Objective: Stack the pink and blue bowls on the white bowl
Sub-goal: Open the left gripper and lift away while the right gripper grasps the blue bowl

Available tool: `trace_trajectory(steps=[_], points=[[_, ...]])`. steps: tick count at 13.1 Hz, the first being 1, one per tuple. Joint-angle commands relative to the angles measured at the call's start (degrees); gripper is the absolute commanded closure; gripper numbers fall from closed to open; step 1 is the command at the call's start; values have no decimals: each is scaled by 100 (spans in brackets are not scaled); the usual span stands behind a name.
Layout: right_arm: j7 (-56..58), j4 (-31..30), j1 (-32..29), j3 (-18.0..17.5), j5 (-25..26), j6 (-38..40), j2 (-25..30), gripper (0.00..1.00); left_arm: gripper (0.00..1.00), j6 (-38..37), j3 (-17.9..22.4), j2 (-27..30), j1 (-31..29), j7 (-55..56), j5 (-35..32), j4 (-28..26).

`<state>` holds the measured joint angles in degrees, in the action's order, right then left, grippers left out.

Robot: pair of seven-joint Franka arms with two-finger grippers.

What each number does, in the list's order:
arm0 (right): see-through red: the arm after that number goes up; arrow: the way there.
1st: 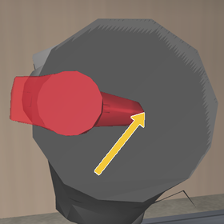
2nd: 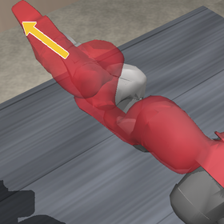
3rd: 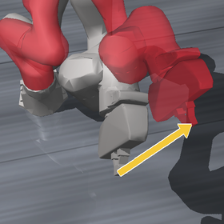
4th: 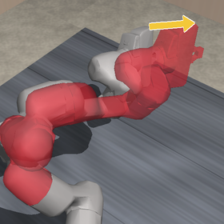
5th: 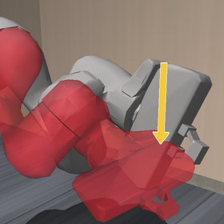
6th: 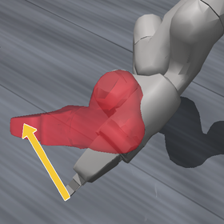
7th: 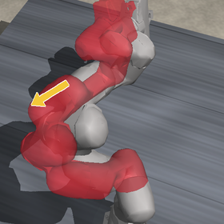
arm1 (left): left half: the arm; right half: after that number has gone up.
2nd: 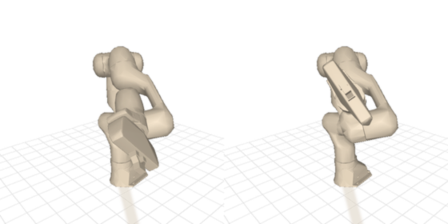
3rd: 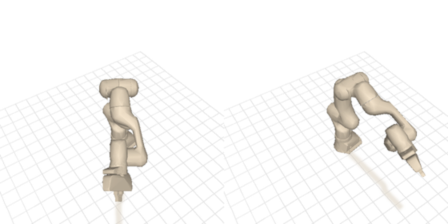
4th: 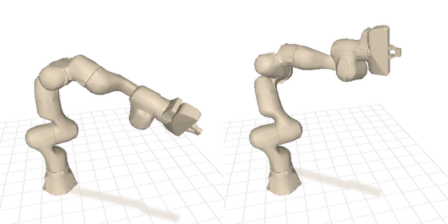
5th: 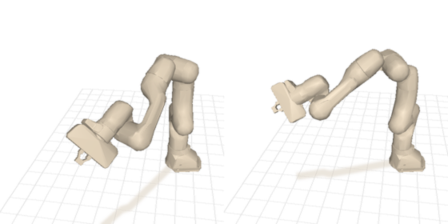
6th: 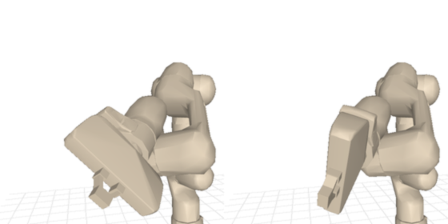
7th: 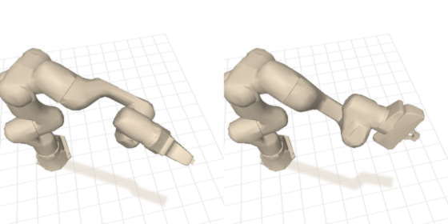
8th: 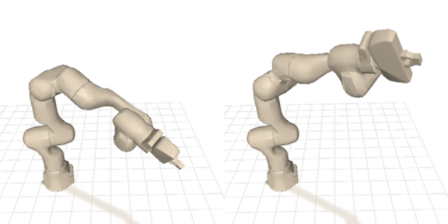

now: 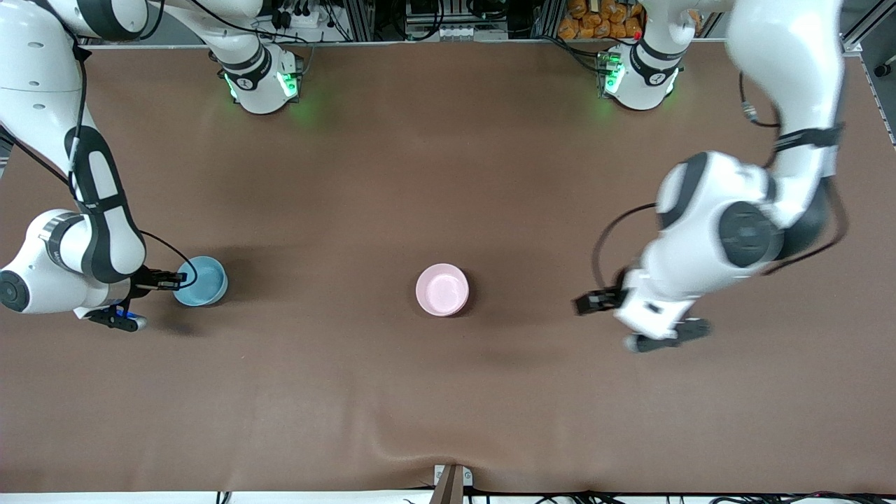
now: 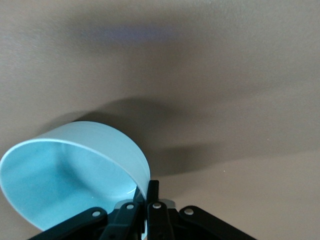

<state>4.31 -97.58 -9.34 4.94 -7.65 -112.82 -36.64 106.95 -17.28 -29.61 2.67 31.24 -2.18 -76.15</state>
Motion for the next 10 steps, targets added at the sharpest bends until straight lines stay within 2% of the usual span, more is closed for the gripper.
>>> trace_trajectory(steps=[1,5,7,9,10], points=[[-253,107,134,-98,-70,513,367,100,0,-419,-48,551,-293,-380,-430,-110],[-1351,187,827,-125,-281,1121,929,100,0,-1157,-74,1175,-574,-1014,-573,-145],[-2105,178,1240,-178,-683,1174,1141,100,0,-1342,-126,1509,-933,-1400,-416,-259],[-2565,187,1601,-178,-1183,1113,1229,100,0,-1213,-162,2237,-1259,-1472,146,-1020],[-2767,204,1794,-169,-1499,1052,1229,100,0,-1098,-162,2484,-1287,-1524,174,-1277]])
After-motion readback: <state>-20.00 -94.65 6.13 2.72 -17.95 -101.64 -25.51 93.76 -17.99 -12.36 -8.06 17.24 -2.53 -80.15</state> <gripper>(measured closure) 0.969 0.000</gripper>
